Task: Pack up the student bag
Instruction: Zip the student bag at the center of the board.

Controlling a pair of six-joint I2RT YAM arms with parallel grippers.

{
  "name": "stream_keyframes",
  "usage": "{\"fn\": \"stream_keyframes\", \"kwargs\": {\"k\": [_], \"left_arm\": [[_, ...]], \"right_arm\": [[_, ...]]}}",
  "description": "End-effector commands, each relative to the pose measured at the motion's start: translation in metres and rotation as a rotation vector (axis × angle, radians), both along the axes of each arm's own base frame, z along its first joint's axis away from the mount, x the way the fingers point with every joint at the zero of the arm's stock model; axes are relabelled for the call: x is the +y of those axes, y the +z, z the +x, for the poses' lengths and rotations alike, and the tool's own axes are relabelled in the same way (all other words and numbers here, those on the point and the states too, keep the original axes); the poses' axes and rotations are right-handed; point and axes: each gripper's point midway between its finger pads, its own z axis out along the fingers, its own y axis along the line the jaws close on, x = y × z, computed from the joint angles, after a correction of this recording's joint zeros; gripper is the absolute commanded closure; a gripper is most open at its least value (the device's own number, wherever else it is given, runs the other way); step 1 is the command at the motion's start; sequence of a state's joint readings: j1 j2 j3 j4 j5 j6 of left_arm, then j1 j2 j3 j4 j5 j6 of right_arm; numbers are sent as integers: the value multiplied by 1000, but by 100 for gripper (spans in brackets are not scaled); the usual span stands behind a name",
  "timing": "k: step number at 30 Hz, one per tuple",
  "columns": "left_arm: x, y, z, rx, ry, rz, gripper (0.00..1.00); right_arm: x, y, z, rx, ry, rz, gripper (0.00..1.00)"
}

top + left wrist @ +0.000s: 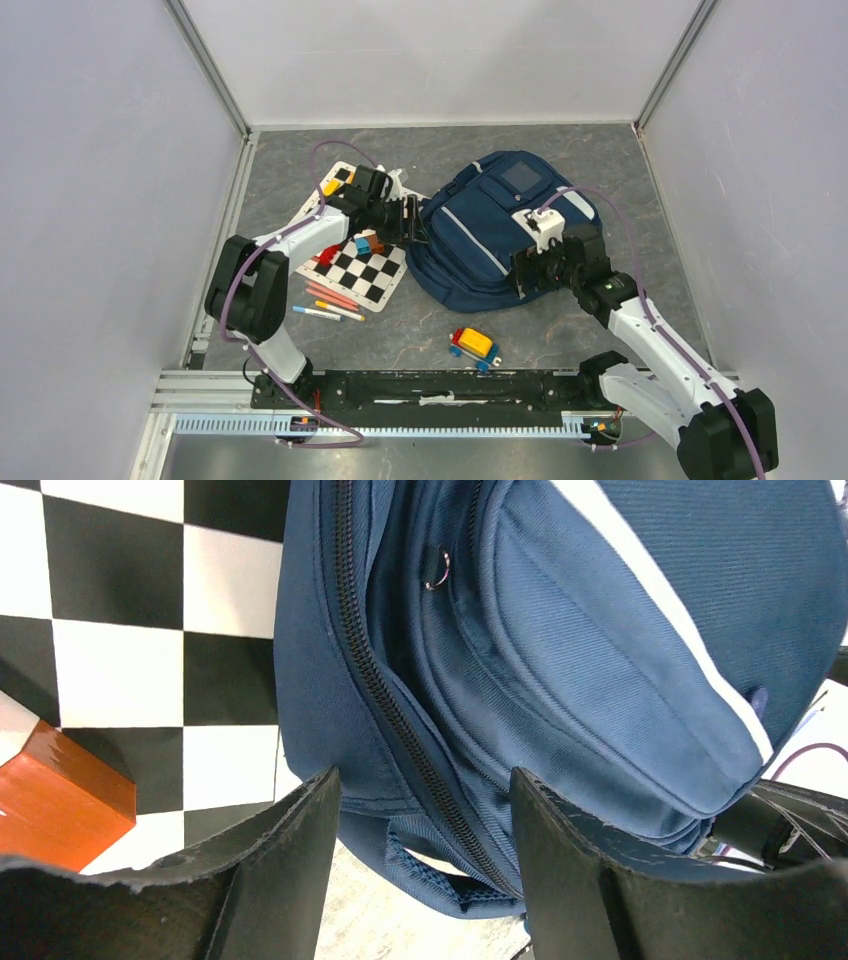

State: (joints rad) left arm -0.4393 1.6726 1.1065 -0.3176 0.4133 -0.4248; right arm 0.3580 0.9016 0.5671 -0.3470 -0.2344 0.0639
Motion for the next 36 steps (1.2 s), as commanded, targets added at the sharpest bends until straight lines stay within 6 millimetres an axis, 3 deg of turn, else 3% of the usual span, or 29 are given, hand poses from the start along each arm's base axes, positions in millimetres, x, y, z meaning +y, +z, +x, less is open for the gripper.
{"fn": "stream_keyframes", "kwargs": {"k": [1,7,10,14,23,26,28,32,36], "left_arm": [[-6,2,-1,9,-22,-7,34],[-10,-3,-4,20,-32,-5,48],[-12,-6,-5,29,-35,-4,65],[-13,-6,-6,29,-34,-5,81],[-12,-7,-5,29,-24,0,85],[-12,-6,-4,25,-22,2,86],[-11,-7,-5,27,-21,3,86],[-10,-9,-5,29,-20,15,86],[-9,-9,-4,27,-19,19,87]], "right_arm": [[19,12,2,-77,89,85,2],[35,12,-4,-59,189,134,2],[37,13,-8,-48,214,143,3],[43,8,-24,20,269,167,5],[39,6,-50,109,294,154,12],[33,3,-46,94,260,123,17],[27,-2,-40,80,225,94,24],[28,-5,-35,75,218,89,50],[26,-9,-36,72,233,71,57]]}}
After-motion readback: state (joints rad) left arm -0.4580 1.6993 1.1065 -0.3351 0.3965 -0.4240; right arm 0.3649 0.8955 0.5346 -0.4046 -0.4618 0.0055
